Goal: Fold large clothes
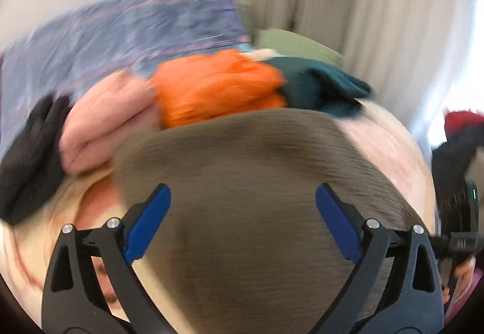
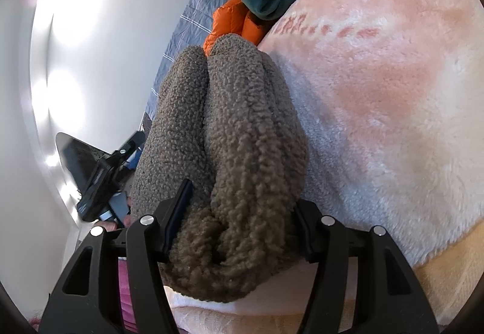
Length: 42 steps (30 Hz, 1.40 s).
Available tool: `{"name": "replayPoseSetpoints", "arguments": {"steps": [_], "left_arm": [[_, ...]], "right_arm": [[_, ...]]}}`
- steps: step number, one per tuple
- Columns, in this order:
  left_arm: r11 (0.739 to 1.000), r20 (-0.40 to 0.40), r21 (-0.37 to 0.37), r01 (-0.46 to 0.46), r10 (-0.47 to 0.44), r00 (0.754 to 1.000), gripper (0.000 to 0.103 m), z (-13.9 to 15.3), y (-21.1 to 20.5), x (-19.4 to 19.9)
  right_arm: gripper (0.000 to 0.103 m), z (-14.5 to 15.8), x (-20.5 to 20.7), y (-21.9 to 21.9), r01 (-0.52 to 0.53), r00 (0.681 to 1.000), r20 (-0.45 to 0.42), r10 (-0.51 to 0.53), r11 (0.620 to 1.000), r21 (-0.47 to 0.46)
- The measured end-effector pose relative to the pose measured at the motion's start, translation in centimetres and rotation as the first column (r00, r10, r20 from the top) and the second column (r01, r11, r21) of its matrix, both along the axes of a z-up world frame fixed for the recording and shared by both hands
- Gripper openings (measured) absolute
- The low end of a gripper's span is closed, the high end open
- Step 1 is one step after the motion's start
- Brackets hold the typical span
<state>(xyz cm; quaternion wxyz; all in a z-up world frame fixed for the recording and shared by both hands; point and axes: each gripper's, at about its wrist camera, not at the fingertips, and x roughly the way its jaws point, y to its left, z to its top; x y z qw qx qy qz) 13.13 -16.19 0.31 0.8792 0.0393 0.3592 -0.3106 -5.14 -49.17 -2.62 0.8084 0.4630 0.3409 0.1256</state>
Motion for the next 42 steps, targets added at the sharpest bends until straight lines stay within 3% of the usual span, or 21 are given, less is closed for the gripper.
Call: {"name": "replayPoseSetpoints", "arguments": {"steps": [2,5,9,14,19,27,28,29,32,35,37,42], "left_arm": [[0.987,-0.124,-0.098,-0.127,0.114,0.986,0.099,-1.4,3.7,2.7],[0.948,-0.259,-0.223,-0.229,0.168,0.951,0.099,-3.6,7.2,5.2],[0.921,-0.408,-0.29,-0.261,0.128,0.904,0.099,-7.1,8.6,8.4],[0.876,-0.51,-0.399,-0.271,0.034,0.86,0.101,-10.3,8.7,11.1],[0.859,-0.519,-0.455,-0.234,-0.043,0.854,0.101,-12.0,7.5,12.7],[0.837,-0.502,-0.515,-0.186,-0.119,0.857,0.101,-13.3,6.7,13.9],[0.835,-0.492,-0.52,-0.178,-0.123,0.862,0.099,-13.2,6.7,13.9],[0.832,-0.478,-0.529,-0.166,-0.13,0.869,0.089,-13.3,7.0,13.9],[0.824,-0.427,-0.55,-0.137,-0.136,0.894,0.067,-11.9,7.3,13.4],[0.816,-0.37,-0.568,-0.108,-0.136,0.919,0.056,-10.0,7.9,12.5],[0.8,-0.334,-0.593,-0.086,-0.147,0.931,0.052,-8.4,8.4,11.7],[0.802,-0.233,-0.597,-0.024,-0.145,0.962,0.049,-4.0,9.4,9.1]], "right_arm": [[0.061,0.0,0.0,0.1,0.001,1.0,0.0,-0.001,1.0,-0.006],[0.061,0.0,0.0,0.1,0.001,1.0,-0.002,-0.001,1.0,-0.006],[0.061,0.1,0.1,0.0,0.002,1.0,-0.007,-0.002,1.0,-0.011],[0.062,0.1,0.2,0.0,0.006,1.0,-0.013,-0.006,1.0,-0.011],[0.065,0.1,0.4,-0.2,0.013,1.0,-0.022,-0.013,1.0,-0.017],[0.069,-0.7,1.1,-0.4,0.006,0.999,-0.032,-0.005,0.999,0.047],[0.063,-0.6,1.1,-0.4,0.003,1.0,-0.028,-0.002,0.999,0.054],[0.056,-0.4,1.1,-0.4,-0.001,1.0,-0.016,0.002,0.998,0.061],[0.046,0.7,0.7,0.1,0.002,1.0,0.013,-0.002,1.0,0.019],[0.042,2.2,0.2,0.5,0.003,0.999,0.053,-0.003,1.0,-0.008],[0.041,3.4,-0.4,0.8,-0.009,0.995,0.095,0.011,1.0,-0.021],[0.039,5.5,-1.5,2.0,-0.03,0.987,0.156,0.035,0.999,-0.034]]}}
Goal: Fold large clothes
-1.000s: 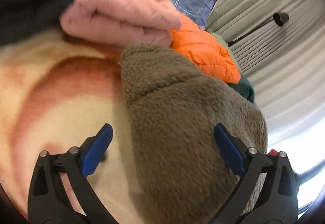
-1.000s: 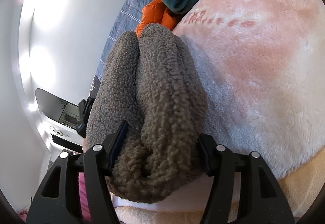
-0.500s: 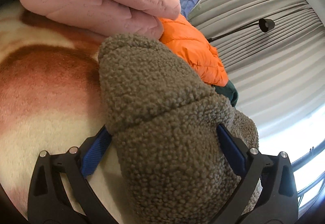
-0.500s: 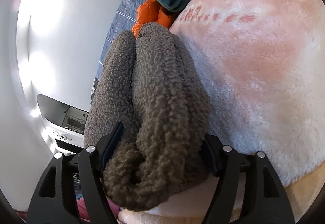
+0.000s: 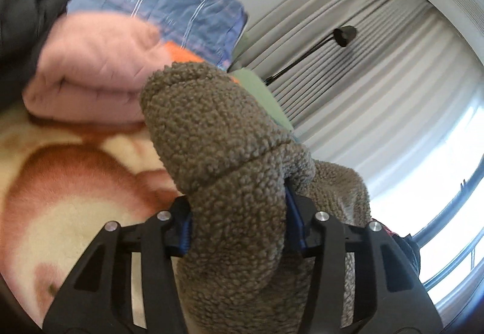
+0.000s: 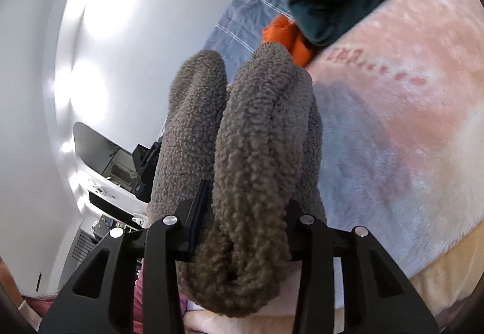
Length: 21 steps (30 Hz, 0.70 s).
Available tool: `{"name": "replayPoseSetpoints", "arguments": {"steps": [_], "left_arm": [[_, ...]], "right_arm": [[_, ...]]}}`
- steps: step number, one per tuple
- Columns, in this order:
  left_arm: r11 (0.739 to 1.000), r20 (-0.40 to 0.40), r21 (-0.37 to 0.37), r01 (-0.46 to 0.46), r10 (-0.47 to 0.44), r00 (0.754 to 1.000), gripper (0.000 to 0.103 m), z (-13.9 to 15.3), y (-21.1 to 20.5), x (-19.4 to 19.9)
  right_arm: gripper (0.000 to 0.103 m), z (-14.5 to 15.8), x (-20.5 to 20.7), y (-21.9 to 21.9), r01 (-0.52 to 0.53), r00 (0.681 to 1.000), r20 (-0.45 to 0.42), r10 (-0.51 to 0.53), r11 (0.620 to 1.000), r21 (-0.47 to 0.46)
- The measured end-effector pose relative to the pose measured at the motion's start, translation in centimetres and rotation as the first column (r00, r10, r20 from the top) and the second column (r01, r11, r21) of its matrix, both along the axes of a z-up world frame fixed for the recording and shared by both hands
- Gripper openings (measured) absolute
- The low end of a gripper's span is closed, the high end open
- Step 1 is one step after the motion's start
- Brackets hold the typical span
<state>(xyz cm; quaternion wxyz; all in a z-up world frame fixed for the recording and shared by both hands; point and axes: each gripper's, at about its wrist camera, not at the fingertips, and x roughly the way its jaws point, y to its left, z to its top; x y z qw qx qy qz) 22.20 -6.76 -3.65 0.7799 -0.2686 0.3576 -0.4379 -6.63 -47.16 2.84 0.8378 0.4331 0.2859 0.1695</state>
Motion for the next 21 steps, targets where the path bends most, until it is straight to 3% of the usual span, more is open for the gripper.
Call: {"name": "replayPoseSetpoints", "arguments": {"steps": [7,12,16,21], "left_arm": [[0.996,0.145,-0.035,-0.085,0.089,0.985,0.048,6.7,6.6,-4.9],[0.973,0.229,-0.022,-0.229,0.228,0.946,0.048,12.0,14.9,-8.2],[0.922,0.289,0.039,-0.384,0.358,0.888,0.048,16.2,23.2,-10.3],[0.825,0.313,0.141,-0.547,0.487,0.816,0.048,20.0,33.0,-10.1]], "right_arm": [[0.038,3.6,0.6,3.6,-0.117,0.988,0.102,0.117,0.993,-0.005],[0.038,6.2,4.7,9.0,-0.274,0.95,0.153,0.273,0.962,-0.017],[0.038,7.2,10.0,16.5,-0.442,0.883,0.171,0.436,0.897,-0.003],[0.038,7.7,16.8,27.8,-0.602,0.786,0.2,0.585,0.798,0.032]]}}
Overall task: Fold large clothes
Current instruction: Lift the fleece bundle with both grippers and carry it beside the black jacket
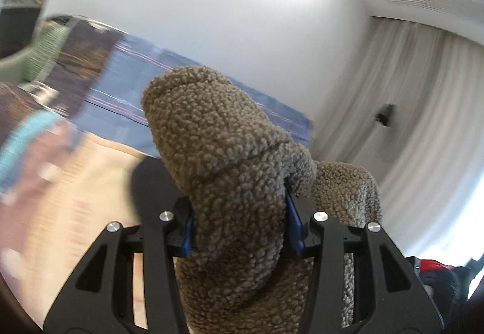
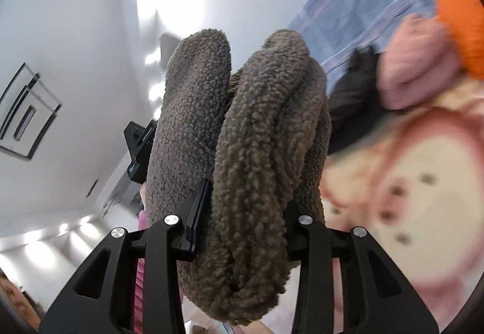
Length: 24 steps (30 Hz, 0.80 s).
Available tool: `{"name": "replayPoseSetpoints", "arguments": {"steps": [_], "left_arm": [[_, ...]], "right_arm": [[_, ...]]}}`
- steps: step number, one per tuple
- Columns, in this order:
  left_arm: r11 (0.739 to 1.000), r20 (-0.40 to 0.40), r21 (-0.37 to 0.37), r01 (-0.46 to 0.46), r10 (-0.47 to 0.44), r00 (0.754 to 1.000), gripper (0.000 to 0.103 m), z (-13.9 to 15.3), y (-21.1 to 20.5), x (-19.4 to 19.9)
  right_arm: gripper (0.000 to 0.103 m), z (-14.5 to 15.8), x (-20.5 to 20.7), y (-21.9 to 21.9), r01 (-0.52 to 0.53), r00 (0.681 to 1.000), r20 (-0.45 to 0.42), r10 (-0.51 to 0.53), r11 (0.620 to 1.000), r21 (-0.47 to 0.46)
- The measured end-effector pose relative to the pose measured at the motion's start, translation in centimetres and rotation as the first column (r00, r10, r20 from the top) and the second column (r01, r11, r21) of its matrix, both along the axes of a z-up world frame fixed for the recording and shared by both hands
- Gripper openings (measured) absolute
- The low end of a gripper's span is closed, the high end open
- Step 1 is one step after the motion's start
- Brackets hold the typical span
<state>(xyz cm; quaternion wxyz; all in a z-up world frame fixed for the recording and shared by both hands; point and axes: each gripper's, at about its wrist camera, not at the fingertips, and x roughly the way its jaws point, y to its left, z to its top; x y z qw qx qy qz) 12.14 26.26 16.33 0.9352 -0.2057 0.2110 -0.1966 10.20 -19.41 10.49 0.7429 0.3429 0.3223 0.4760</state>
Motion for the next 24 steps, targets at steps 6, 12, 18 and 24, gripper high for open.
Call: {"name": "replayPoseSetpoints", "arguments": {"steps": [6,12,18,24], "left_arm": [[0.968,0.0,0.185,-0.167,0.17,0.985,0.048,3.4,7.8,3.9],[0.933,0.02,0.276,-0.229,0.233,0.972,0.048,2.9,11.4,11.8],[0.855,-0.046,0.37,-0.362,0.406,0.913,0.048,-3.5,15.4,21.4],[0.841,-0.251,0.365,-0.4,0.502,0.828,0.028,-16.5,18.1,26.0]], "right_arm": [[0.038,0.0,7.3,11.2,-0.115,0.993,-0.018,0.115,0.993,0.004],[0.038,-0.8,14.0,17.8,-0.124,0.992,-0.023,0.123,0.991,-0.052],[0.038,-8.9,23.4,24.6,-0.068,0.985,-0.164,0.049,0.991,-0.112],[0.023,-17.4,26.1,28.6,-0.009,0.986,-0.153,-0.069,0.887,-0.462]]}}
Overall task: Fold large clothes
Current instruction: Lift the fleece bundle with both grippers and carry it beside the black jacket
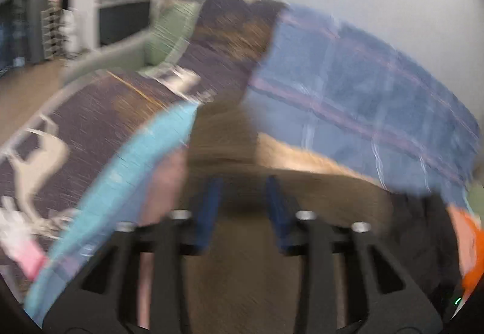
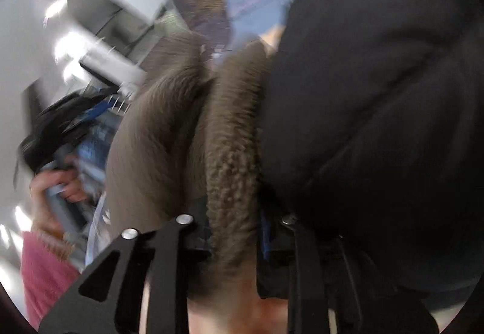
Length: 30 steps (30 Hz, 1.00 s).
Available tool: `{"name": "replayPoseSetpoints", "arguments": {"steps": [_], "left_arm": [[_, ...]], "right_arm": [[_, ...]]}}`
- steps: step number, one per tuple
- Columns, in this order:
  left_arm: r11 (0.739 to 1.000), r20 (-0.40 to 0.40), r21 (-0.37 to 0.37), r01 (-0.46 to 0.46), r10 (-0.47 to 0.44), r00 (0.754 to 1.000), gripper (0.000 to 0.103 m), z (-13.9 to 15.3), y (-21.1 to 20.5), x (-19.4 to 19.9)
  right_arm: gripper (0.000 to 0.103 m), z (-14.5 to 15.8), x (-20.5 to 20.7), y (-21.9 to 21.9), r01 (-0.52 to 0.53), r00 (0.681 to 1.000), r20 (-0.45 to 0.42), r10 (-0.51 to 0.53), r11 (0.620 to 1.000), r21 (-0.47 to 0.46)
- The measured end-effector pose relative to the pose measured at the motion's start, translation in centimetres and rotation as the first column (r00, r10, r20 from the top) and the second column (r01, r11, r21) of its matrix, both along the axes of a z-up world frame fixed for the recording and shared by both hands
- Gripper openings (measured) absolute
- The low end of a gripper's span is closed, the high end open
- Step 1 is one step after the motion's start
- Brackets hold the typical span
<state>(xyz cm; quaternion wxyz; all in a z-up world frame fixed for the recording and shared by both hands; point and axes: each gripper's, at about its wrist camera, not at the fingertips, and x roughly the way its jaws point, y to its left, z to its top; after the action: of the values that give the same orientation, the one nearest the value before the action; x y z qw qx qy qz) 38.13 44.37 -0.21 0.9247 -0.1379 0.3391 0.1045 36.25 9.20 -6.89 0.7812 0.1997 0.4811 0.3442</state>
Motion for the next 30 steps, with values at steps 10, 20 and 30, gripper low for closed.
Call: {"name": "replayPoseSetpoints", "arguments": {"steps": [10,20,30], "left_arm": [[0.966,-0.077,0.238,0.105,-0.089,0.993,0.033,-4.1,-5.7,-1.1],[0.978,0.004,0.207,0.039,-0.04,0.999,0.063,-2.7,-6.0,-4.4],[0.978,0.081,0.148,0.147,-0.16,0.984,0.091,-0.7,-11.8,-13.8]], "right_arm": [[0.034,1.8,-2.2,1.6,0.059,0.996,0.073,-0.049,0.987,-0.149],[0.045,8.3,-6.6,0.3,0.073,0.937,0.348,0.001,0.977,-0.198],[0.065,8.5,-15.3,-5.1,0.14,0.881,0.472,0.022,0.942,-0.306]]}}
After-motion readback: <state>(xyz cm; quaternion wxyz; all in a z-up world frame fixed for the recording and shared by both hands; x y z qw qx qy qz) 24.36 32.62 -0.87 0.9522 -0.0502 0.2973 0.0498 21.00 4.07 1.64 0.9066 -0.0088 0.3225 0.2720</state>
